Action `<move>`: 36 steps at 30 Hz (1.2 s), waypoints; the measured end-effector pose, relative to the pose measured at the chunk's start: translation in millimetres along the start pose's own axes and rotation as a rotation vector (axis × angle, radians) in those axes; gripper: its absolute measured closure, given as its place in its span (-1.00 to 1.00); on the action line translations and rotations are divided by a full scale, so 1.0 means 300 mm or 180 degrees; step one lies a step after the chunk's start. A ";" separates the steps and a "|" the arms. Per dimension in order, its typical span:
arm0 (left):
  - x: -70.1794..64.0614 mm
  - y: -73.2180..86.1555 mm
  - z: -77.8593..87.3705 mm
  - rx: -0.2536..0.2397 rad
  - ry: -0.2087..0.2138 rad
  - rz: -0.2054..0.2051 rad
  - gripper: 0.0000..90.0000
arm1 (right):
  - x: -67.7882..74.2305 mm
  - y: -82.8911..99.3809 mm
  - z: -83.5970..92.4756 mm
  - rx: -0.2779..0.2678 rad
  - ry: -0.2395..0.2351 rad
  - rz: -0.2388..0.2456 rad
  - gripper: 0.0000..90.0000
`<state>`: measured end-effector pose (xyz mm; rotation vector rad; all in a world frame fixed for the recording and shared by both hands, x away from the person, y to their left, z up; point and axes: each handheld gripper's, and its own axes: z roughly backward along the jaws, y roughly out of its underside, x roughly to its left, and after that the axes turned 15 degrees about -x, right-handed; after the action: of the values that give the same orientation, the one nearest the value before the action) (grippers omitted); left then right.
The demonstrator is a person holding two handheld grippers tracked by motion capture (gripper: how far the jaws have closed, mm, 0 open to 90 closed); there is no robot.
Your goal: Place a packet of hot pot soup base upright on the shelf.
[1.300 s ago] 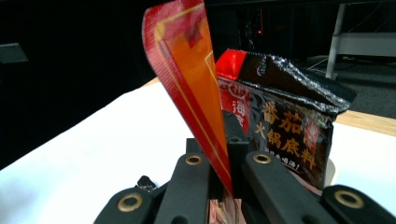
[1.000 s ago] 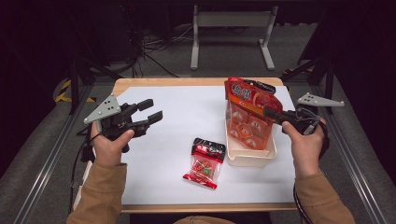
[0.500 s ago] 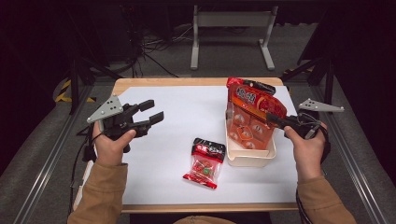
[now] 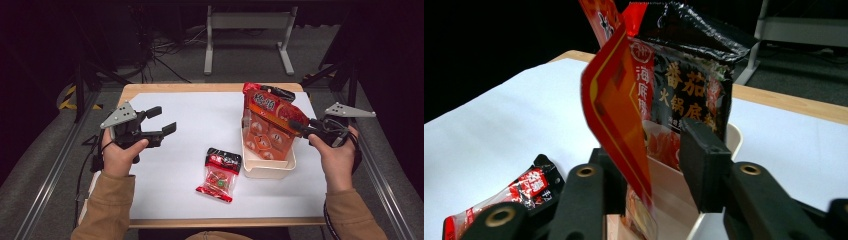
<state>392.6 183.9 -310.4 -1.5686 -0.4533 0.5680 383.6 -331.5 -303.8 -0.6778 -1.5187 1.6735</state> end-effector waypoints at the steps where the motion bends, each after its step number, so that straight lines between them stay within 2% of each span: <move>1: 0.001 0.003 -0.002 0.0019 -0.0019 0.0009 -0.51 | -0.002 -0.002 0.006 -0.0010 -0.0005 0.0001 0.32; 7: 0.014 0.017 -0.017 0.0100 -0.0032 0.0002 -0.53 | -0.014 -0.007 0.049 -0.0019 0.0001 0.0020 0.20; 12: 0.021 0.026 -0.033 0.0153 -0.0014 -0.0013 -0.53 | -0.019 -0.004 0.086 -0.0005 -0.0009 0.0110 0.12; 20: 0.022 0.047 -0.061 0.0275 0.0046 -0.0019 -0.54 | -0.013 0.013 0.141 0.0063 -0.0063 0.0252 -0.18; 23: 0.023 0.057 -0.072 0.0315 0.0067 -0.0032 -0.54 | -0.007 0.019 0.148 0.0101 -0.0073 0.0322 -0.21; 27: 0.026 0.077 -0.090 0.0376 0.0082 -0.0030 -0.55 | 0.000 0.027 0.158 0.0123 -0.0101 0.0340 -0.23; 31: 0.025 0.096 -0.110 0.0442 0.0145 -0.0030 -0.54 | 0.002 0.027 0.171 0.0114 -0.0108 0.0344 -0.24; 32: 0.026 0.102 -0.116 0.0459 0.0165 -0.0036 -0.53 | 0.004 0.027 0.178 0.0121 -0.0115 0.0400 -0.25; 36: 0.023 0.136 -0.147 0.0554 0.0249 -0.0076 -0.54 | 0.006 0.029 0.183 0.0145 -0.0168 0.0443 -0.26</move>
<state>422.7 149.7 -350.4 -1.4120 -0.3534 0.5122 337.0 -361.8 -304.0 -0.7348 -1.4945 1.8377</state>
